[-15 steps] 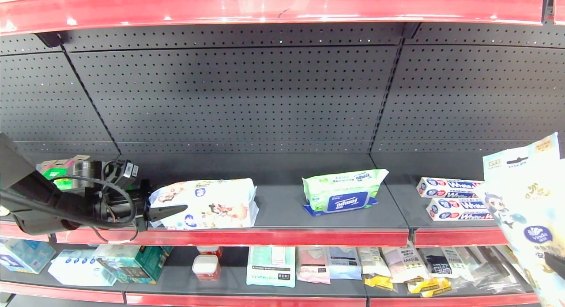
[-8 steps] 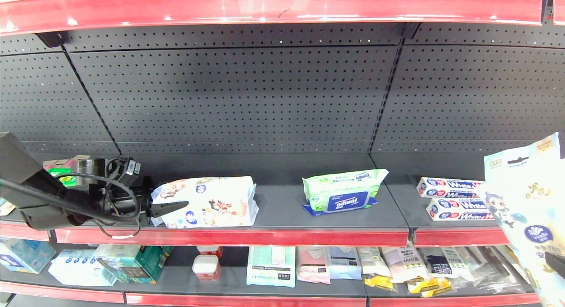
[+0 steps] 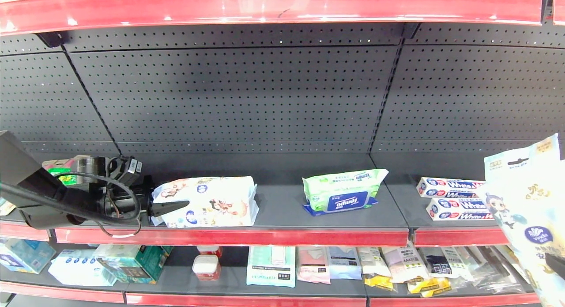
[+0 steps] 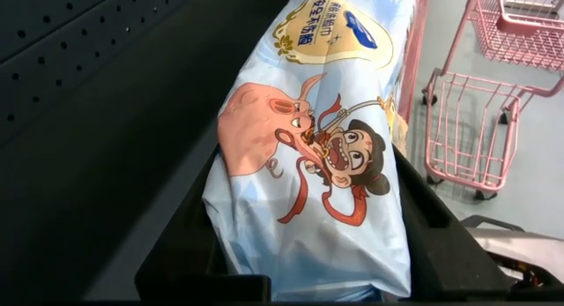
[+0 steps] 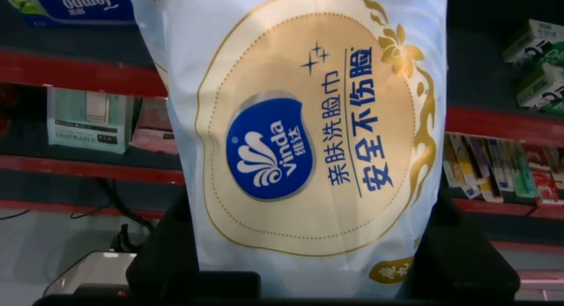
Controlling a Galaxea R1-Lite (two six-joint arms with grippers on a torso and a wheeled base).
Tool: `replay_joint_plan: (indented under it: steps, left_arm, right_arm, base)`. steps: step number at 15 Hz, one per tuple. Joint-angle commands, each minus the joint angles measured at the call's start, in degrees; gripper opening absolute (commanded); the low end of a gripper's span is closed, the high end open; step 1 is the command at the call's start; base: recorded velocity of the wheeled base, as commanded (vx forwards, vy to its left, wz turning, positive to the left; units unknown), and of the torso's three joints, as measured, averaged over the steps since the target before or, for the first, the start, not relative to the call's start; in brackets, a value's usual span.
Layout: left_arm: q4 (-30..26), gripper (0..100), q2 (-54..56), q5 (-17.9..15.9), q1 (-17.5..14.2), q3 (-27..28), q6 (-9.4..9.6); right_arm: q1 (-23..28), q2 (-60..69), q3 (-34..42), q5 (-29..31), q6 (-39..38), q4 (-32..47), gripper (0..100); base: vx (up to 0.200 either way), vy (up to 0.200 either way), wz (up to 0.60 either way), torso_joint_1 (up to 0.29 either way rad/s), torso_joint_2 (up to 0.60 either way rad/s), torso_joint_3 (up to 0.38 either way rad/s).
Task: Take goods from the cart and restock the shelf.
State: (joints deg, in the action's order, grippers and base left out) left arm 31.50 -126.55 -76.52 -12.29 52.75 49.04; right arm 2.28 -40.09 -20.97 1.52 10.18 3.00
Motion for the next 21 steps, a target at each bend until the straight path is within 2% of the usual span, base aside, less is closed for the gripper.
replay_joint_plan:
  steps: [1,4,19,20,21]
  left_arm:
    - [-0.04,0,0.43,0.14,-0.02,-0.01,-0.09]
    - [-0.21,0,1.13,1.46,-0.02,-0.45,-0.53]
    - [-0.39,0,1.31,1.46,0.07,-0.98,-1.41]
    - [-0.30,100,1.22,1.46,0.07,-0.89,-1.32]
    - [-0.30,100,1.13,1.46,0.07,-0.89,-1.41]
  right_arm:
    - [0.01,-0.07,0.05,0.06,0.02,-0.01,0]
    - [0.01,-0.07,0.05,0.06,0.02,-0.01,0]
    - [0.01,-0.07,0.23,0.94,0.02,-0.01,0]
    - [0.01,-0.07,0.23,0.94,0.02,0.08,0]
    - [0.01,-0.07,0.31,0.94,-0.07,0.08,0]
  base:
    - [0.000,0.000,0.00,0.000,0.00,0.000]
    - [0.000,0.000,0.00,0.000,0.00,0.000]
    - [0.000,0.000,0.00,0.000,0.00,0.000]
    - [0.000,0.000,0.00,0.000,0.00,0.000]
    - [0.000,0.000,0.00,0.000,0.00,0.000]
